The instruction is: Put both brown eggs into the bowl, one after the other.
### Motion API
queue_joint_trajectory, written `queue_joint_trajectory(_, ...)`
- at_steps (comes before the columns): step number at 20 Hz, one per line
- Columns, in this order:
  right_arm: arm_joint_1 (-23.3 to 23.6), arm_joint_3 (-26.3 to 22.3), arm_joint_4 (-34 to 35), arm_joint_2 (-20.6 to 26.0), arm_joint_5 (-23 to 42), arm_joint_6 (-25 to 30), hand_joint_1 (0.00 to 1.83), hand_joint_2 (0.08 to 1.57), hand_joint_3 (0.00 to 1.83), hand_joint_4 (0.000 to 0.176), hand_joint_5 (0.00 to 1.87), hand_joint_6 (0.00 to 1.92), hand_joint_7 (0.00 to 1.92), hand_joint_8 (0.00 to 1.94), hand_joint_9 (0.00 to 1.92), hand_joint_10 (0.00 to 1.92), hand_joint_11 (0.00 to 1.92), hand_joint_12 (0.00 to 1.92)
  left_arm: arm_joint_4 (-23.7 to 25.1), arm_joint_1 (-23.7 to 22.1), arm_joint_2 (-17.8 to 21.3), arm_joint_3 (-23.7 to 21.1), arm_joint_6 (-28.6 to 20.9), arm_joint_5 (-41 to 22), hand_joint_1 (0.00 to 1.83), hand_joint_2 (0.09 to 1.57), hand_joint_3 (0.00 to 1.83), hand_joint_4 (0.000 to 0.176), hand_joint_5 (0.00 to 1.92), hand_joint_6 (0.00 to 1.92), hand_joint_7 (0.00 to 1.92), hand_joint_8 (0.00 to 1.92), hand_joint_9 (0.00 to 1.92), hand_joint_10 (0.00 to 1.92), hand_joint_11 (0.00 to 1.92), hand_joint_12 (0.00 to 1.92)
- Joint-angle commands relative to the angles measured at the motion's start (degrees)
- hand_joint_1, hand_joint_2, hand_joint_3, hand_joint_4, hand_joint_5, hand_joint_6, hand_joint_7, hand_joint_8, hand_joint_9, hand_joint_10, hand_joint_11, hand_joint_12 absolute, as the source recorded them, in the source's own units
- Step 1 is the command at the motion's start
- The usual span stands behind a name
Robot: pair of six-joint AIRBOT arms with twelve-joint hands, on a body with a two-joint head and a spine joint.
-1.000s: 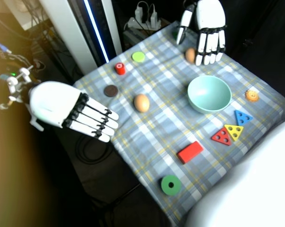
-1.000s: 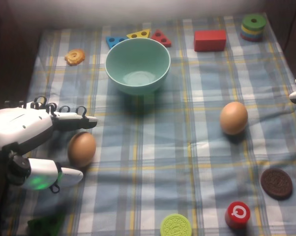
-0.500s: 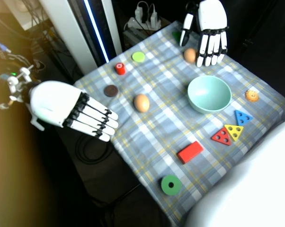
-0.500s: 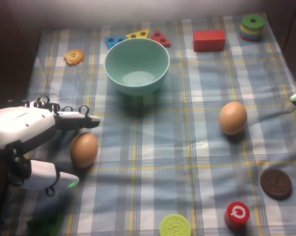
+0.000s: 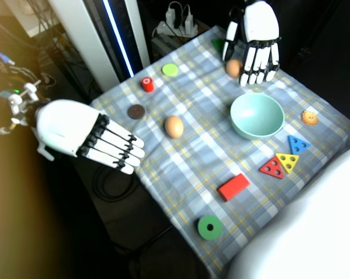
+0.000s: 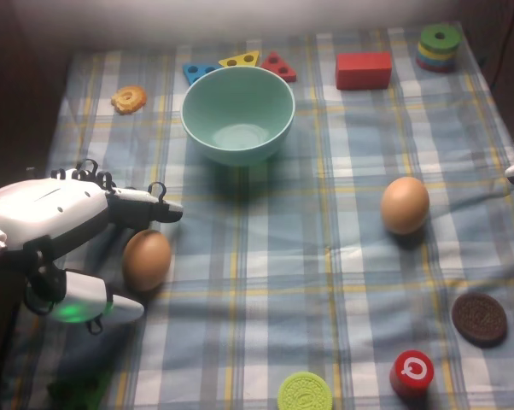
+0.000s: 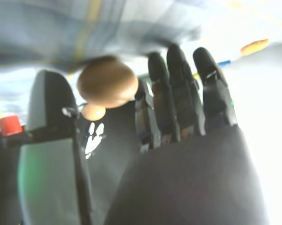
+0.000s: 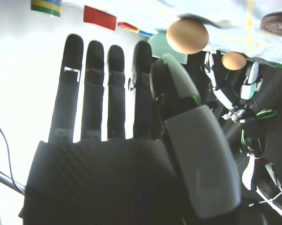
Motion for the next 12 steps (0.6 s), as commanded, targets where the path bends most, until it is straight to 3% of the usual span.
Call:
queue_joint_trajectory(1,0.32,0.1,1.16,0.47,6.78,0.34,0.9,1.4,0.0,0.0,0.81,0.01,0.63,0.0,0.59,0.0,0.42,0.51,0.81,-0.57,-0.44,0.27,-0.06,-4.2,1.0,0.98,0.01,0.176,0.47,0.01,0.58,0.01,0.47,0.01,0.0,0.63)
queue_joint_trajectory(2,0.27,0.09,1.24,0.47,6.78,0.34,0.96,1.33,0.0,0.0,0.68,1.17,0.65,0.02,0.6,0.02,0.43,0.48,0.78,-0.57,-0.44,0.3,-0.06,-4.18,0.99,0.99,0.01,0.176,0.45,0.01,0.58,0.01,0.46,0.0,0.0,0.56)
queue_joint_trajectory(3,0.23,0.09,1.28,0.47,6.79,0.35,0.96,1.34,0.0,0.0,0.61,1.47,0.65,0.01,0.6,0.01,0.44,0.48,0.74,-0.57,-0.44,0.3,-0.06,-4.18,0.99,0.99,0.0,0.176,0.45,0.01,0.61,0.01,0.47,0.0,0.0,0.55)
queue_joint_trajectory(6,0.13,0.07,1.33,0.47,6.8,0.41,0.98,1.34,0.0,0.0,0.59,1.55,0.66,0.01,0.61,0.01,0.44,0.48,0.58,-0.57,-0.66,0.33,-0.06,-4.22,1.05,0.96,0.0,0.174,0.51,0.0,0.65,0.01,0.51,0.01,0.0,0.7)
queue_joint_trajectory(8,0.1,0.07,1.45,0.47,6.8,0.42,0.98,1.34,0.0,0.0,0.59,1.55,0.66,0.0,0.6,0.0,0.44,0.48,0.3,-0.57,-0.71,0.33,-0.06,-4.38,1.04,0.95,0.0,0.15,0.56,0.01,0.71,0.02,0.56,0.02,0.0,0.79)
queue_joint_trajectory(11,0.01,0.07,1.54,0.53,6.81,0.43,0.97,1.34,0.0,0.0,0.59,1.56,0.67,0.01,0.62,0.01,0.46,0.49,-0.37,-0.55,-0.71,0.37,-0.06,-4.75,0.98,0.98,0.0,0.155,0.55,0.0,0.72,0.01,0.57,0.01,0.0,0.75)
queue_joint_trajectory(12,0.01,0.05,1.53,0.58,6.82,0.46,0.97,1.34,0.0,0.0,0.59,1.56,0.68,0.01,0.62,0.01,0.47,0.49,-0.48,-0.54,-0.71,0.36,-0.06,-4.9,1.0,0.97,0.0,0.141,0.58,0.01,0.77,0.02,0.6,0.02,0.0,0.77)
